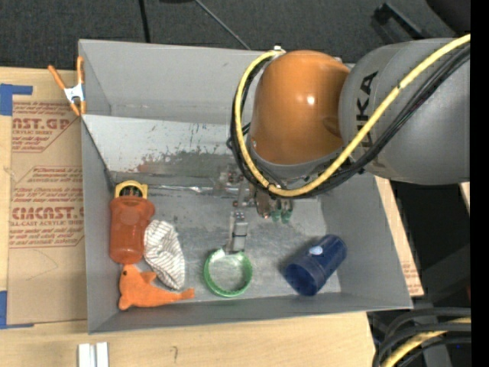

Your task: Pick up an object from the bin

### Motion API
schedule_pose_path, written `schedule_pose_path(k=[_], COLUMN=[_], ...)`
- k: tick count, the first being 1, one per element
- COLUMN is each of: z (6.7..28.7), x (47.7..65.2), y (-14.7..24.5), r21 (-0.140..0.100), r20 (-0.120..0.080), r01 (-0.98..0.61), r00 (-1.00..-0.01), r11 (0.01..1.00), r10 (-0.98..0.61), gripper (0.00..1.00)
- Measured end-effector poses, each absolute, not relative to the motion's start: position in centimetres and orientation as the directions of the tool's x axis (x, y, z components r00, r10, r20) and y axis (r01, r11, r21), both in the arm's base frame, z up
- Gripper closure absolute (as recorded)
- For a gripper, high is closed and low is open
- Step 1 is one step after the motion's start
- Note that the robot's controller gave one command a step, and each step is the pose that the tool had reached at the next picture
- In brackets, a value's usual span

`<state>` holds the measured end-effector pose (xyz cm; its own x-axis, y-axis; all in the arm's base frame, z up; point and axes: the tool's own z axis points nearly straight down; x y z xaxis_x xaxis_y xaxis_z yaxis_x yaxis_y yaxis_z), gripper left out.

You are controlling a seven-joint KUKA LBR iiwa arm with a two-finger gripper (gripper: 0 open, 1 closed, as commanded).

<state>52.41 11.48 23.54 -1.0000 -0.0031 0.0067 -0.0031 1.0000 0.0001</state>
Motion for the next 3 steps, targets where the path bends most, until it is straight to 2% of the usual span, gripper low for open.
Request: schedule_pose_path(k=[1, 2, 3], z=[24.0, 18.6, 14.6], x=[52.6, 50.6, 49.3], y=[11.4, 8.6, 9.0], r21=[0.001, 0.003, 0.0], r20=[-0.002, -0.006, 0.0], r01=[-0.001, 0.021, -0.129], r00=[-1.0, -1.0, -0.992], r11=[1.0, 1.0, 0.992], r10=[-0.001, 0.021, -0.129], gripper=[0.0, 0.0, 0.0])
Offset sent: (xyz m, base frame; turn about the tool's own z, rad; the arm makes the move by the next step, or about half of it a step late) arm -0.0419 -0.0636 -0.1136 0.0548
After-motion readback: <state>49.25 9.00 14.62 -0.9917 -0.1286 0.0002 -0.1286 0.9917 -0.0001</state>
